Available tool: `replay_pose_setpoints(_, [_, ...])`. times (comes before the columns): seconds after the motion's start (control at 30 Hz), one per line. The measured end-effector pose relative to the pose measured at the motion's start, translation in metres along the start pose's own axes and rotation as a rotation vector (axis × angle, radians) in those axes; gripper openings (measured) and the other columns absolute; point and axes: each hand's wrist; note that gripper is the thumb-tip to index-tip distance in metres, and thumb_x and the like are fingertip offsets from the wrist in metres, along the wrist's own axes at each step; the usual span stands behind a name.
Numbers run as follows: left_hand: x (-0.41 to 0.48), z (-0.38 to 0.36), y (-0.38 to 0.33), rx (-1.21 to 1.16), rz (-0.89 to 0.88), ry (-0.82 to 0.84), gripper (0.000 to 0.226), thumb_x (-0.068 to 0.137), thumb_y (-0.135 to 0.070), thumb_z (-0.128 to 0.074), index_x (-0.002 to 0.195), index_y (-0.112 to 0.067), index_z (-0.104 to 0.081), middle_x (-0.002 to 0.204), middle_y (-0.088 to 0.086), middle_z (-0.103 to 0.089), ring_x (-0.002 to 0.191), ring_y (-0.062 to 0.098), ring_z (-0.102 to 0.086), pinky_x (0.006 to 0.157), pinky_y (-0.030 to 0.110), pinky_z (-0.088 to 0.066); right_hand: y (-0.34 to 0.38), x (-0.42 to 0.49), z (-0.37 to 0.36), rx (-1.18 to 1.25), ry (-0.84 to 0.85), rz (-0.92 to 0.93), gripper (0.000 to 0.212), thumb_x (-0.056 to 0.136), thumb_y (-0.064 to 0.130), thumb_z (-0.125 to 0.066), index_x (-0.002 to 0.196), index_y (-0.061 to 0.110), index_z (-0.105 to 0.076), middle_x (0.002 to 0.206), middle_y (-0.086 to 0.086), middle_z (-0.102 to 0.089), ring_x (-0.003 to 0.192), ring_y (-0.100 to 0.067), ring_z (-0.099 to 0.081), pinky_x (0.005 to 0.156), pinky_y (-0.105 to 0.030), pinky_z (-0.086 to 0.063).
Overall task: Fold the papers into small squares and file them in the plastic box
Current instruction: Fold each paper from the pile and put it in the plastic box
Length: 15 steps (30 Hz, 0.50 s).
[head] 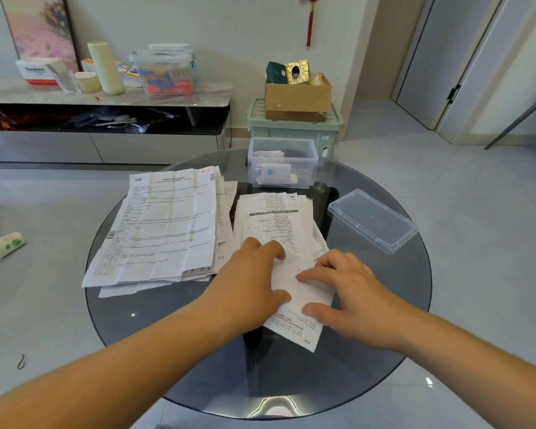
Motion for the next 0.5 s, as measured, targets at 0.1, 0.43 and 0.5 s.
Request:
replay_pose_setpoints(0.1, [0.006,0.004,-0.007,-0.124,0.083,-0.016,0.051,0.081,-0.032,-0.081,0.122,-0.037,-0.051,0.123,-0.008,-0.047,0.102,0.010,-0.059,0.071,0.013,-0.046,0.001,0.000,0.001,-0.006,0.014,-0.004,0.053,0.091,0.055,-0.060,0.141,0.043,-0.045,0.125,0.022,-0.032,0.124,-0.005,-0.028,0.112,-0.029,-0.029])
replay_pose_setpoints(0.43, [0.013,0.016,-0.015,-0.282,0.163,0.152,0.021,0.091,-0.019,-0.071,0.108,-0.030,-0.072,0.091,-0.006,-0.061,0.081,0.012,-0.062,0.074,0.024,-0.056,0.003,-0.009,0.001,-0.017,-0.030,0.017,0.062,0.087,0.064,-0.059,0.142,0.040,-0.042,0.136,0.022,-0.037,0.126,-0.004,-0.032,0.111,-0.032,-0.032])
replay_pose_setpoints(0.5, [0.011,0.014,-0.014,-0.281,0.164,0.177,0.028,0.091,-0.017,-0.071,0.118,-0.025,-0.070,0.086,-0.004,-0.062,0.079,0.014,-0.065,0.080,0.031,-0.060,0.004,-0.010,0.003,0.008,-0.051,0.016,0.066,0.083,0.068,-0.061,0.141,0.040,-0.042,0.137,0.024,-0.039,0.127,-0.002,-0.033,0.111,-0.032,-0.033])
Point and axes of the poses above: each hand's wrist, its own x-axis towards the middle knuckle, its own z-axis out of the back of the hand, y = z × x
